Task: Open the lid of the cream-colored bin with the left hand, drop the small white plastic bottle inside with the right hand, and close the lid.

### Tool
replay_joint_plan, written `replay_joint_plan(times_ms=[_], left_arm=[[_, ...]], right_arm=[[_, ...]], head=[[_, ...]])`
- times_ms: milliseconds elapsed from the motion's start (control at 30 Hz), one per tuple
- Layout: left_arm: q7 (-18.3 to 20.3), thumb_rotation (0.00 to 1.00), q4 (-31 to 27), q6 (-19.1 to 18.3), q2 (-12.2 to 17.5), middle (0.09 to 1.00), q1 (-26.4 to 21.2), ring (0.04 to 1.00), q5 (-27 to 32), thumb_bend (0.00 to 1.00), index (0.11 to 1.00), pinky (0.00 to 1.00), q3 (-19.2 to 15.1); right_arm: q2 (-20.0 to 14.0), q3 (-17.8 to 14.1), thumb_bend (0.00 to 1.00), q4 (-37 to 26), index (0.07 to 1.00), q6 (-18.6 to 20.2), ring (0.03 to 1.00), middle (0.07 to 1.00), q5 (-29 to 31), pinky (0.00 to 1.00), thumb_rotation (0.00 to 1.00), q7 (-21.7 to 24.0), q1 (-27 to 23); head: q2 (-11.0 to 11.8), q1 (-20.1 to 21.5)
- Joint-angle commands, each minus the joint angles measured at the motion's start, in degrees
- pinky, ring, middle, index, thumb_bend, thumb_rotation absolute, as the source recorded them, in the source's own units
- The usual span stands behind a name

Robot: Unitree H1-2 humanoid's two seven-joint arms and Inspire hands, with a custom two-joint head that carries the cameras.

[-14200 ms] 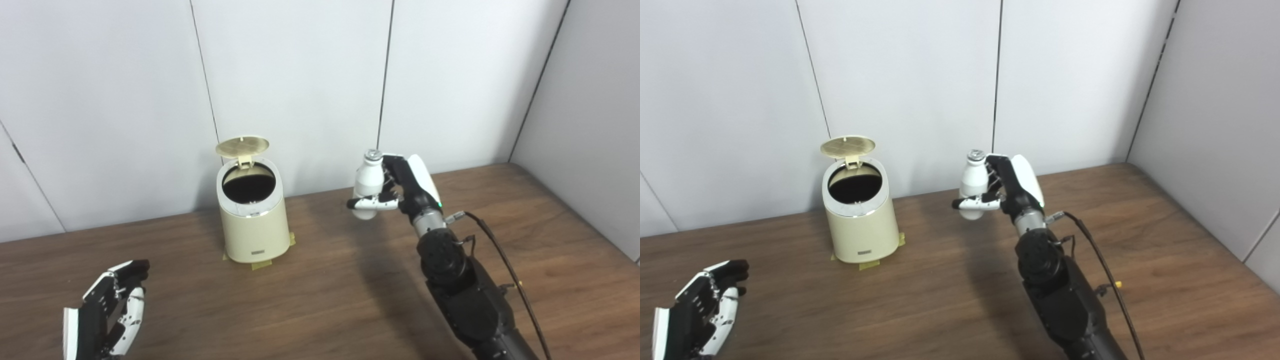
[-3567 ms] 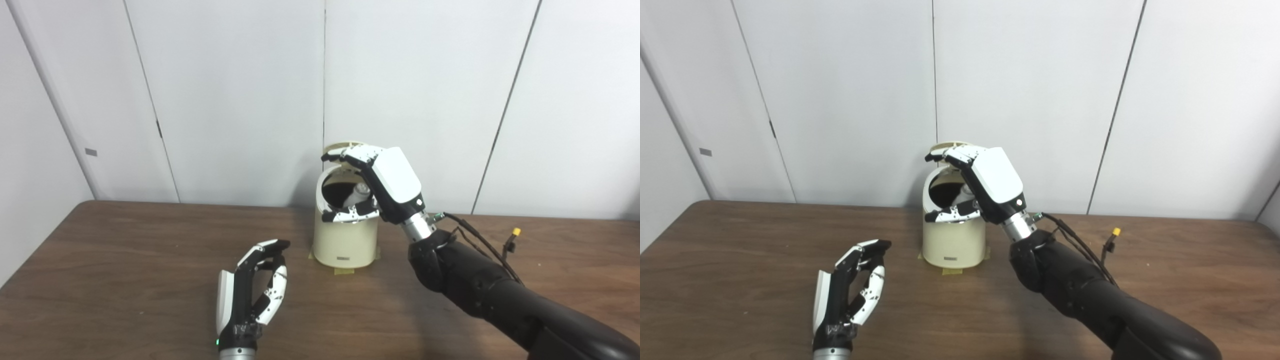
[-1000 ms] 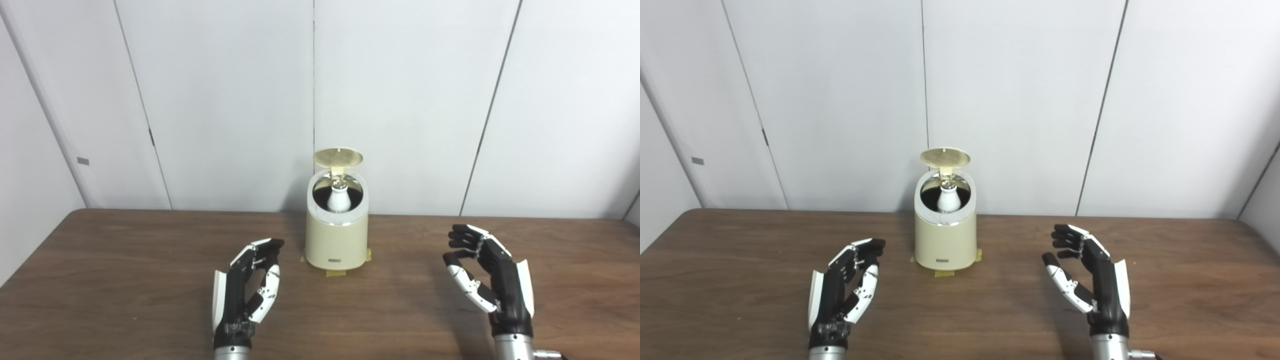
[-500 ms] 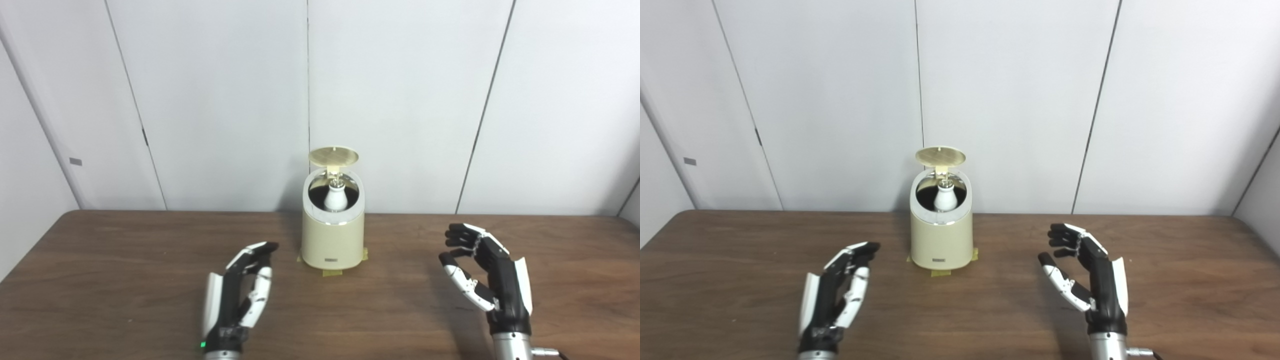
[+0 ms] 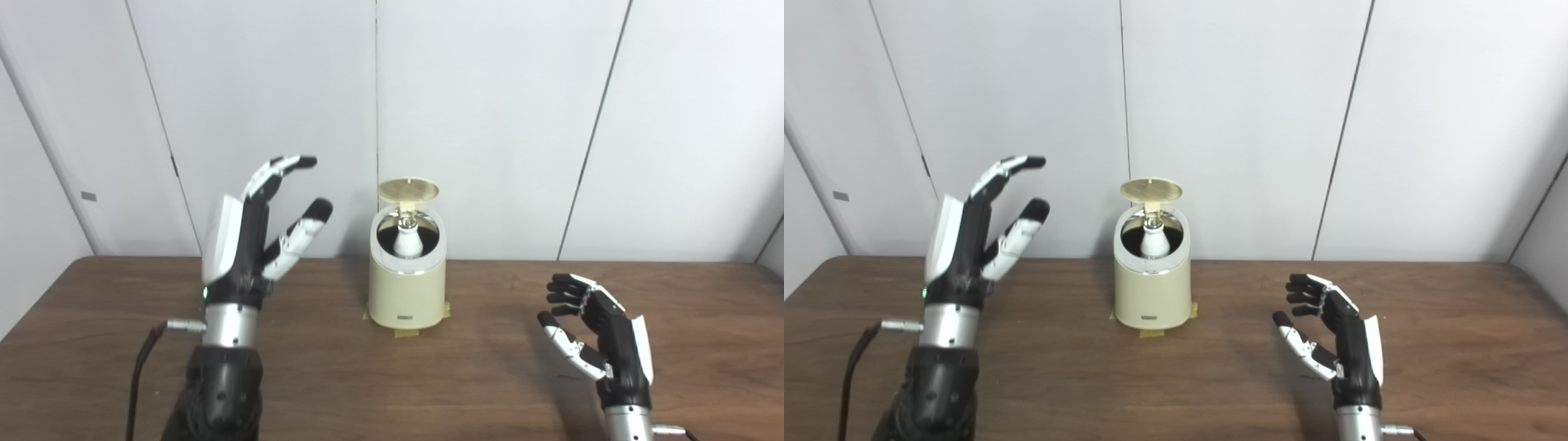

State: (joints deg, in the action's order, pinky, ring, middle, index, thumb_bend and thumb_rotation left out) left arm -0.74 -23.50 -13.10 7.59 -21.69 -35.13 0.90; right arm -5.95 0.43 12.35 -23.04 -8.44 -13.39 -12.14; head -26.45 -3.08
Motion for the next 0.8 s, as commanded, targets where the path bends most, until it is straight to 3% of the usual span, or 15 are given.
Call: replay_joint_plan(times_ms=[0,167,267,333,400,467,600,767], left_arm=[[2.6,1.00,-2.8,-2.2,1.3,0.864,-4.4,0.914,-2.2,0.86,0.810,0.87,0.7],[11.0,1.00,-4.0,-7.3,3.9,0.932,-10.3,0.986,-8.4,0.88,0.861,0.94,5.1],[14.9,1.00,-3.7,-9.1,5.0,0.917,-13.6,0.996,-11.8,0.91,0.869,0.97,7.5],[17.5,1.00,-3.0,-10.7,4.8,0.935,-15.7,1.000,-13.9,0.96,0.868,0.93,8.8],[19.1,1.00,-1.7,-11.1,4.7,0.942,-17.5,1.000,-15.3,0.99,0.860,0.90,10.0],[20.2,1.00,0.5,-10.0,4.9,0.904,-19.4,1.000,-16.5,1.00,0.855,0.98,11.4],[22.6,1.00,4.4,-10.2,4.9,0.882,-22.6,1.000,-18.8,1.00,0.843,1.00,13.6],[25.6,1.00,8.1,-12.1,4.2,0.921,-25.6,1.000,-20.7,1.00,0.888,1.00,14.7]], right_arm=[[2.3,0.7,0.24,1.9,0.666,-1.1,0.630,0.661,-0.5,0.55,0.16,0.4,0.2],[2.6,0.6,0.24,1.8,0.673,-0.2,0.632,0.667,-0.8,0.55,0.18,0.5,0.1],[2.8,0.5,0.23,2.0,0.674,0.1,0.631,0.666,-1.0,0.55,0.18,0.3,-0.1],[3.0,0.4,0.24,2.3,0.670,-0.3,0.629,0.663,-0.8,0.55,0.16,0.2,-0.2],[3.3,0.3,0.24,2.5,0.668,-0.5,0.631,0.664,-0.5,0.55,0.15,0.2,-0.2],[3.3,0.4,0.24,2.6,0.671,-0.5,0.637,0.670,-0.8,0.56,0.15,0.2,-0.2],[3.3,0.4,0.24,3.5,0.670,-1.2,0.637,0.668,-1.0,0.56,0.15,0.1,-0.5],[3.6,0.4,0.24,3.7,0.671,-1.5,0.634,0.664,-1.0,0.56,0.15,0.0,-0.5]], head=[[0.0,0.0],[-0.2,0.1],[0.1,0.1],[0.5,0.1],[0.8,0.2],[1.0,0.2],[1.5,0.2],[1.7,0.2]])
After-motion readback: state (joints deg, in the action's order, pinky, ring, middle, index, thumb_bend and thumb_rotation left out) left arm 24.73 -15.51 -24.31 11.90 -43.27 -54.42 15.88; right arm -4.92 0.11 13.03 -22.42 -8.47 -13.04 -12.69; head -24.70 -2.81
